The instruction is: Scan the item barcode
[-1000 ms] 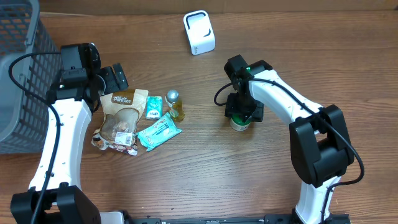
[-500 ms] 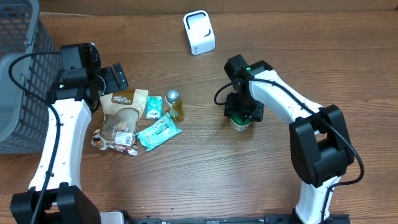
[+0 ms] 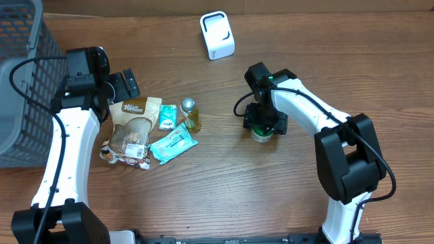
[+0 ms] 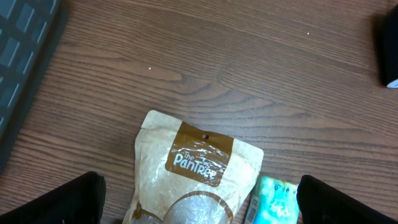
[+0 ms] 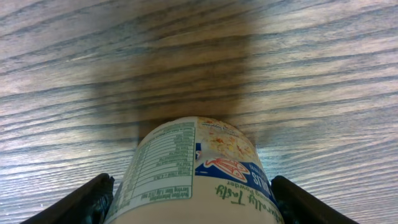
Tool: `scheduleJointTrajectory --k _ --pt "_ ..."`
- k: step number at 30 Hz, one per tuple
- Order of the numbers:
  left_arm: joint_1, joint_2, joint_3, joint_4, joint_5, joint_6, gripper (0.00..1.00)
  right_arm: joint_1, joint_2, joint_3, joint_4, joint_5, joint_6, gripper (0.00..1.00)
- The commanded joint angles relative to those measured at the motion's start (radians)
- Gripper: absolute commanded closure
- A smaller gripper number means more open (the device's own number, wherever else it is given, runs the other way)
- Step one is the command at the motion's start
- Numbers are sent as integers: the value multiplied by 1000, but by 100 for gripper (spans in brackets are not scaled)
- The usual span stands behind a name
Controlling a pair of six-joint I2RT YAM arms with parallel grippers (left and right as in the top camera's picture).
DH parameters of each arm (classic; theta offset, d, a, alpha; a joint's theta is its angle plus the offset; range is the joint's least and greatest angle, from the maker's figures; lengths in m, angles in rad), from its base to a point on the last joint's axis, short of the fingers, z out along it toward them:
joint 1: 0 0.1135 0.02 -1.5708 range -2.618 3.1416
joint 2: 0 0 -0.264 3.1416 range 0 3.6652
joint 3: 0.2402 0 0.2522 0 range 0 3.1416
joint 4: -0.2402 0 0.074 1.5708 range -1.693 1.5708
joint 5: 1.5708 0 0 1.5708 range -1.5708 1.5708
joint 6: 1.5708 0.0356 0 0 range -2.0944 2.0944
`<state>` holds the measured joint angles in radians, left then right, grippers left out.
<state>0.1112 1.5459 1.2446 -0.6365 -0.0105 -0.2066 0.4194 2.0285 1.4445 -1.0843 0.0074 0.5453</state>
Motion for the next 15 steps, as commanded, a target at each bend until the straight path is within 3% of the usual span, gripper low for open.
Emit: scheduleJointTrajectory --k 1,15 --pt "0 3 7 2 7 5 0 -2 3 10 5 7 0 22" --pt "-1 3 7 1 8 5 1 -2 3 11 -7 58 -3 27"
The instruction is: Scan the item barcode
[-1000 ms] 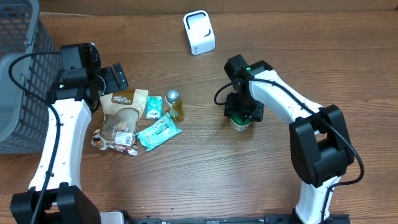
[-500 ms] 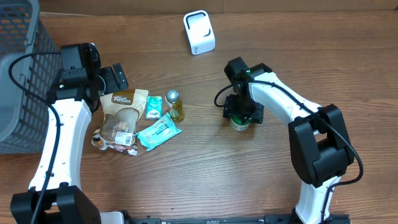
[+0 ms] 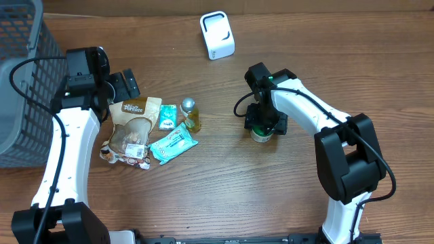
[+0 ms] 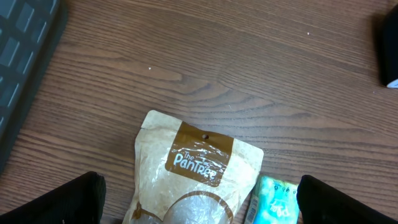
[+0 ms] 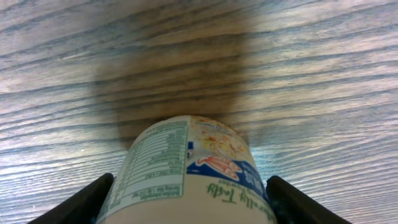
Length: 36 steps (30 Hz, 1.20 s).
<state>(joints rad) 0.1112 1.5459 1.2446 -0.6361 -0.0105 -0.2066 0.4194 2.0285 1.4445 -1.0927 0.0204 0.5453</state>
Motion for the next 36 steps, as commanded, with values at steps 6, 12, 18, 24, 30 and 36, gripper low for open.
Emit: scheduleJointTrajectory --k 6,12,18,24,30,36 --pt "0 3 7 1 7 5 0 -2 3 11 5 64 -71 27" --pt "0 3 7 1 7 5 1 0 3 11 -5 64 -229 28" --pt "0 3 7 1 7 5 0 0 3 10 -5 64 -172 40" --pt "0 3 7 1 7 5 0 0 3 10 -22 53 88 39" --pt "0 3 7 1 7 5 0 -3 3 10 -7 17 -45 16" --pt "0 3 7 1 7 5 0 -4 3 19 -17 30 -227 16"
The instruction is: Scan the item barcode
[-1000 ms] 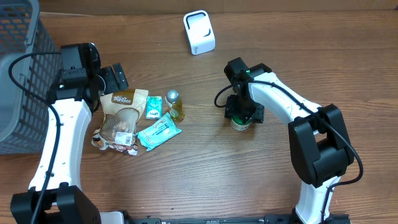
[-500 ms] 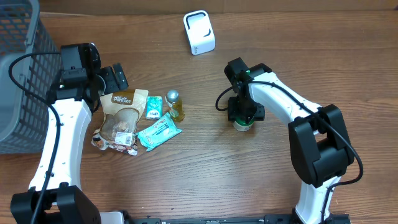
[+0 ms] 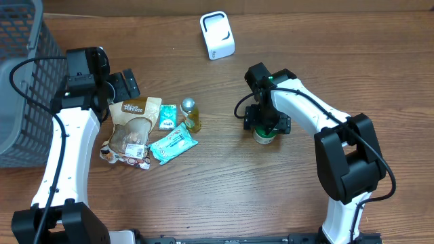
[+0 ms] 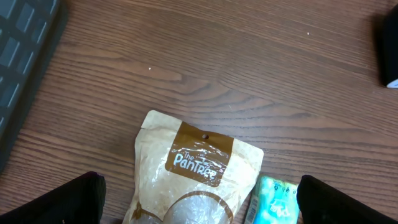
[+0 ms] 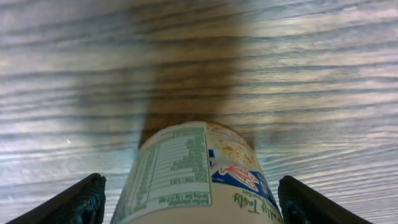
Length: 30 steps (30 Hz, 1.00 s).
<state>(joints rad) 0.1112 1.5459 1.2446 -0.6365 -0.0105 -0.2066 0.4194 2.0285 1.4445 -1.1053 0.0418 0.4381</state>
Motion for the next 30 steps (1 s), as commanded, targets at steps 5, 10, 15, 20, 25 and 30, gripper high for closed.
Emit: scheduleJointTrajectory --k 5,10,15,20,25,30 --pt "0 3 7 1 7 5 1 -4 3 19 -27 8 -126 24" --pt "0 3 7 1 7 5 0 -4 3 19 -26 8 -124 38" --pt "0 3 7 1 7 5 0 -4 3 19 -26 9 -47 41" --pt "0 3 7 1 7 5 1 -4 3 19 -12 8 114 45" --pt "0 3 7 1 7 5 0 -4 3 19 17 8 187 38" --pt "0 3 7 1 7 5 0 -4 3 19 14 8 131 14"
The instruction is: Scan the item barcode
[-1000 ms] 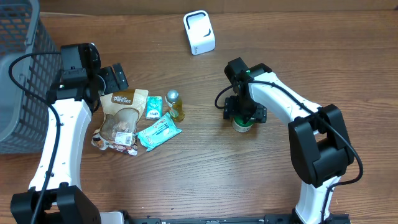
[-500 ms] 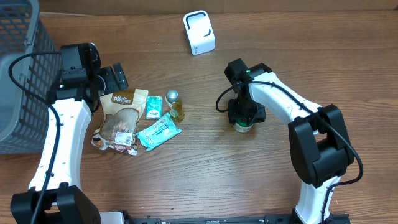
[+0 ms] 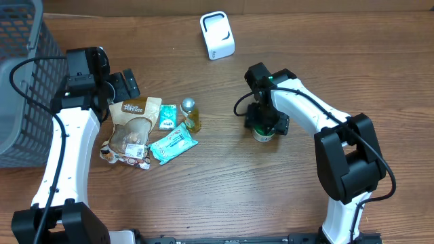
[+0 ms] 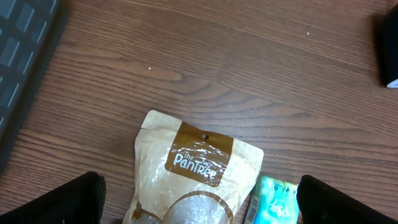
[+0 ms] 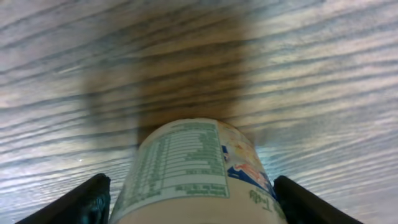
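A white cup (image 5: pixel 193 168) with a green nutrition label and a green lid (image 3: pixel 263 135) stands upright on the wooden table, right of centre. My right gripper (image 5: pixel 193 208) is shut on it, a black finger (image 5: pixel 87 202) pressing each side. In the overhead view the right gripper (image 3: pixel 264 126) covers most of the cup. The white barcode scanner (image 3: pixel 217 35) stands at the table's far edge. My left gripper (image 4: pixel 199 199) is open and hangs over a brown Pantree pouch (image 4: pixel 189 180) at the left, holding nothing.
A grey mesh basket (image 3: pixel 20 81) fills the far left. Beside the pouch (image 3: pixel 133 129) lie a teal packet (image 3: pixel 173 144), a smaller teal sachet (image 3: pixel 167 116) and a small yellow bottle (image 3: pixel 191 115). Bare wood lies between the cup and the scanner.
My right gripper's fingers stood apart from the cup's sides; now they press against it. The nutrition label sits more centred in the right wrist view. The left arm has not moved.
My right gripper stood round the cup with the logo showing at the right. Half a second later it had barely shifted. Then the fingers were wider, with gaps beside the cup. Now they are shut on it, label centred. The left arm stayed over the pouch.
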Tool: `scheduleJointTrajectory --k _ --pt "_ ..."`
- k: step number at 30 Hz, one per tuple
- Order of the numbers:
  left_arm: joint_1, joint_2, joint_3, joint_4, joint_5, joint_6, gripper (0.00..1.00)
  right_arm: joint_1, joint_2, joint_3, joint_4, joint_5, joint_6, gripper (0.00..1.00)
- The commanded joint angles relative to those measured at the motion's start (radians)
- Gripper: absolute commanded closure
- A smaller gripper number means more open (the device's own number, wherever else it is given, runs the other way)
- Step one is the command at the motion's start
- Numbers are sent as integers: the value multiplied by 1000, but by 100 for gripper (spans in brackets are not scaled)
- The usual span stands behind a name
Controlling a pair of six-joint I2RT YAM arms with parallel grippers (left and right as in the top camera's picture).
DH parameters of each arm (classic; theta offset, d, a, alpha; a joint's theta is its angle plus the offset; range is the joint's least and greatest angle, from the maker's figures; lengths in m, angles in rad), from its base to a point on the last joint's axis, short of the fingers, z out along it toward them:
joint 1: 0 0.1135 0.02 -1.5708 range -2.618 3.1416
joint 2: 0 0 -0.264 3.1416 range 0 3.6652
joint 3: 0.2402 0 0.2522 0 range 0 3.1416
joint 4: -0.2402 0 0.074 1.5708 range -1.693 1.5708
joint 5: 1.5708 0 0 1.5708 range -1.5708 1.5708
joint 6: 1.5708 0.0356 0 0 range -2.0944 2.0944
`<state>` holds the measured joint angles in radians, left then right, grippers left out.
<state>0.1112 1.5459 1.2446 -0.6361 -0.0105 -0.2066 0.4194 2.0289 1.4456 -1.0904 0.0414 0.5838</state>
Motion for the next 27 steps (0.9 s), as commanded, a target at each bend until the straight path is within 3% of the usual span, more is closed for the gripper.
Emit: scheduleJointTrajectory --k 1,4,13,19,27 --pt "0 3 7 1 7 5 0 -4 3 18 -7 9 -27 11" --pt "0 3 7 1 7 5 0 -4 3 18 -18 9 -39 0" --pt "0 3 7 1 7 5 0 -4 3 13 -6 9 -42 0" --pt "0 3 7 1 7 5 0 -4 3 13 -10 9 -42 17" --pt "0 3 7 1 7 5 0 -3 3 13 -6 9 -42 20"
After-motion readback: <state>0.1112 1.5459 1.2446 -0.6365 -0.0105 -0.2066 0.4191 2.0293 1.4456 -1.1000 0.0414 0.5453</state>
